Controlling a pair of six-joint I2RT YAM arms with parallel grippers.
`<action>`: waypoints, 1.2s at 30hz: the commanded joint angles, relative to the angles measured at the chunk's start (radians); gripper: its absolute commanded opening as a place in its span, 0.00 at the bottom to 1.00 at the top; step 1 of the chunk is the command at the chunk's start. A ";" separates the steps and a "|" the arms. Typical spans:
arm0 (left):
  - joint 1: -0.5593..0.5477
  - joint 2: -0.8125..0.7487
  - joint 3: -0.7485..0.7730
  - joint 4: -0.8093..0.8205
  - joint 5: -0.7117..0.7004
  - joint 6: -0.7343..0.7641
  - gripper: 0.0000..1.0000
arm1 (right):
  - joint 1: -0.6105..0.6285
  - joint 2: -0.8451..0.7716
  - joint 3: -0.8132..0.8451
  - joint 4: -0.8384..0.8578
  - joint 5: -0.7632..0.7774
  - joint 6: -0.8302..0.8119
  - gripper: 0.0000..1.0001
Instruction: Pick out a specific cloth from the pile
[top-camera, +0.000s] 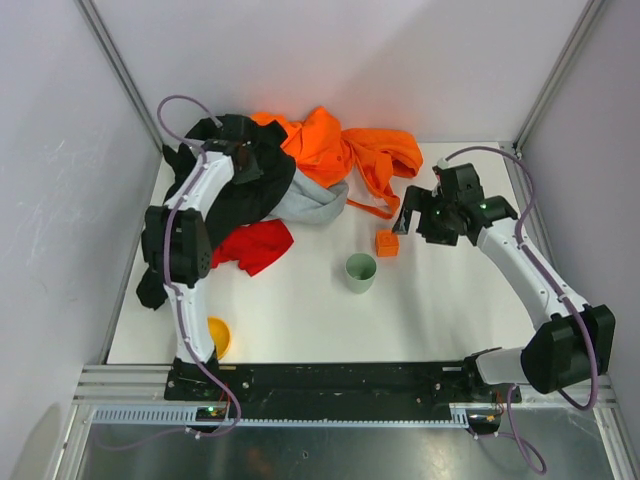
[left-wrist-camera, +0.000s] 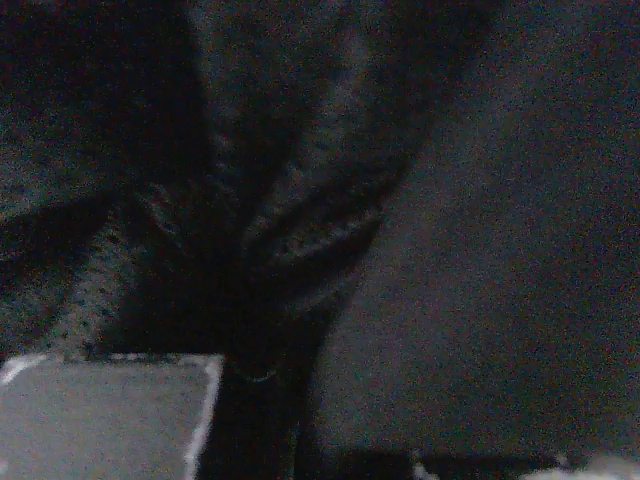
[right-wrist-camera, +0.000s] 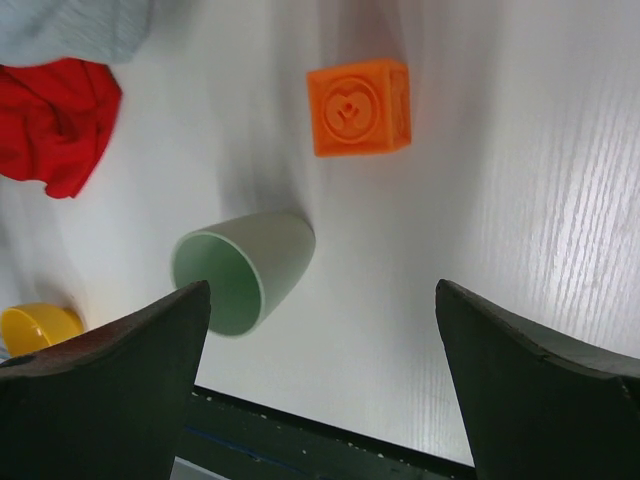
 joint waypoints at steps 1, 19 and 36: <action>0.079 -0.033 -0.084 -0.101 0.176 -0.125 0.21 | 0.010 0.019 0.104 -0.002 -0.034 -0.007 0.99; 0.212 -0.221 -0.281 -0.093 0.524 -0.266 0.99 | 0.103 0.093 0.212 0.052 -0.049 0.060 0.99; 0.313 -0.522 -0.574 -0.016 0.559 -0.276 1.00 | 0.303 0.324 0.452 0.045 -0.059 0.100 0.99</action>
